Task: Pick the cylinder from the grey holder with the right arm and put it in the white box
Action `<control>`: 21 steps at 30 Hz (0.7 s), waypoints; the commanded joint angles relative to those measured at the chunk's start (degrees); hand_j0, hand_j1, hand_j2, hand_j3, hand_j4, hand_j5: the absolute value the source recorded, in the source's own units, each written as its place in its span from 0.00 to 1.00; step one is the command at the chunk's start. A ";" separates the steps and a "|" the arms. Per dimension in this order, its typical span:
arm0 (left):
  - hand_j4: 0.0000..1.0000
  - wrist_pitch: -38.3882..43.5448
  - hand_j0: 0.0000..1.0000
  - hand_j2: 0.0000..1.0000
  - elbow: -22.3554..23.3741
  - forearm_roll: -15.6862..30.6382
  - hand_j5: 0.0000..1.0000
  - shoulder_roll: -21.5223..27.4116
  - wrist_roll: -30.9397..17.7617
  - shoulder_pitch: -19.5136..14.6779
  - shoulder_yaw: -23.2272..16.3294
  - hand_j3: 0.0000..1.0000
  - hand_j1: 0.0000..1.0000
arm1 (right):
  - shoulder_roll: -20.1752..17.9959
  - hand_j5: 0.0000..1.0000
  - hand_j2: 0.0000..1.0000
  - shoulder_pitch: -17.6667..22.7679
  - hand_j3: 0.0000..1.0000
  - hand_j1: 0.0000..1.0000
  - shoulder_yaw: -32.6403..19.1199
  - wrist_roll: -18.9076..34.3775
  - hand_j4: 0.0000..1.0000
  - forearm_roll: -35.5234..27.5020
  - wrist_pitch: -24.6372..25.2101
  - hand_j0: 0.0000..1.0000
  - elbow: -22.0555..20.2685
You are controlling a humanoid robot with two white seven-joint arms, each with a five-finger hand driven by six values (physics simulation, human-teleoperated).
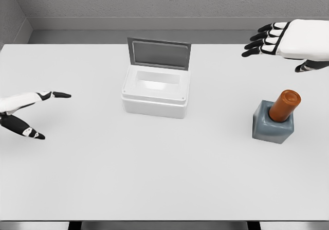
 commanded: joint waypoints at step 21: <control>1.00 9.29 1.00 1.00 30.49 24.79 1.00 -22.66 0.01 -18.80 -5.76 1.00 1.00 | -10.13 1.00 1.00 2.46 1.00 1.00 5.33 -0.03 1.00 0.92 0.15 1.00 -0.98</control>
